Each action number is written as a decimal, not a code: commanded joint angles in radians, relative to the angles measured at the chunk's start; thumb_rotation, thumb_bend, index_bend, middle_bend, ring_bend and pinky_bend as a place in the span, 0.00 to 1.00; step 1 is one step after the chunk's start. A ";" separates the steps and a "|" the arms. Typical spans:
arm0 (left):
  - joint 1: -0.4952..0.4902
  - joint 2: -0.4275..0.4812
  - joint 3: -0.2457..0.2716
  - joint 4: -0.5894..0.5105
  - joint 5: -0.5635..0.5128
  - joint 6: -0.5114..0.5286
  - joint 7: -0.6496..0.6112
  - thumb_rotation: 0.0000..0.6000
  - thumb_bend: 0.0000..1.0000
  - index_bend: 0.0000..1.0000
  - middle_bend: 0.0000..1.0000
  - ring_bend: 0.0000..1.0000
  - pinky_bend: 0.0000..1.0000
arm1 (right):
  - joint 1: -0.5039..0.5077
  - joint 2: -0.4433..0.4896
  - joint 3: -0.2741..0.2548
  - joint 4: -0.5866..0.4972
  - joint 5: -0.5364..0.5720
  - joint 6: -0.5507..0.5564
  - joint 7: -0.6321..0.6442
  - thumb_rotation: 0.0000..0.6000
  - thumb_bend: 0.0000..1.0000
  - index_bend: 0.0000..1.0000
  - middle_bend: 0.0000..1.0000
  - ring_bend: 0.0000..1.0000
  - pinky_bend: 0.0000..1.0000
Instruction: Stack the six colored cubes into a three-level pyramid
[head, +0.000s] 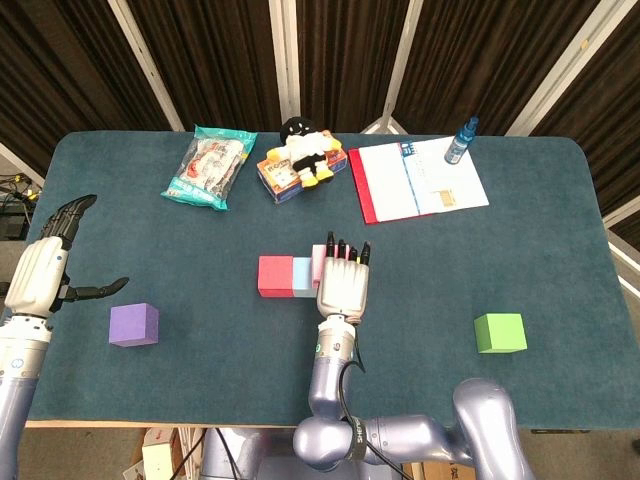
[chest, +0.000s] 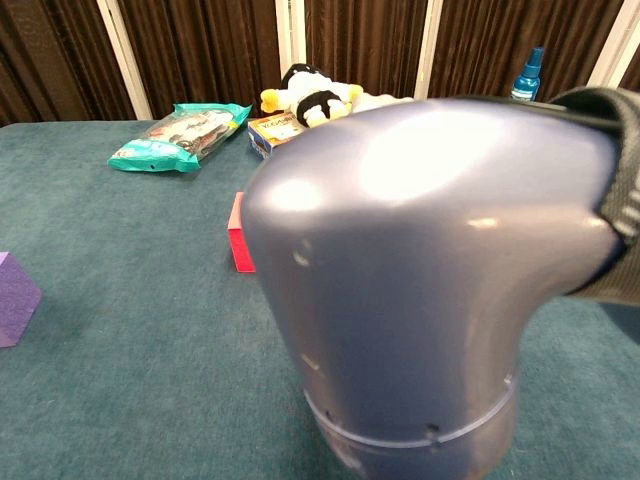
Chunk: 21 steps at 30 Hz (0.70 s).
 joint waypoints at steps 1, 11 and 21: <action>0.000 0.000 0.000 0.000 0.000 -0.001 0.000 1.00 0.05 0.00 0.05 0.00 0.00 | -0.003 0.001 -0.001 -0.003 -0.003 -0.002 -0.001 1.00 0.53 0.00 0.45 0.19 0.00; 0.000 -0.001 0.000 0.000 -0.002 0.001 0.001 1.00 0.05 0.00 0.05 0.00 0.00 | -0.014 -0.001 -0.006 -0.010 -0.006 -0.005 -0.009 1.00 0.53 0.00 0.45 0.18 0.00; 0.000 0.001 0.000 -0.002 0.001 0.002 0.001 1.00 0.05 0.00 0.05 0.00 0.00 | -0.015 -0.009 -0.002 -0.012 -0.013 -0.004 -0.014 1.00 0.53 0.00 0.45 0.18 0.00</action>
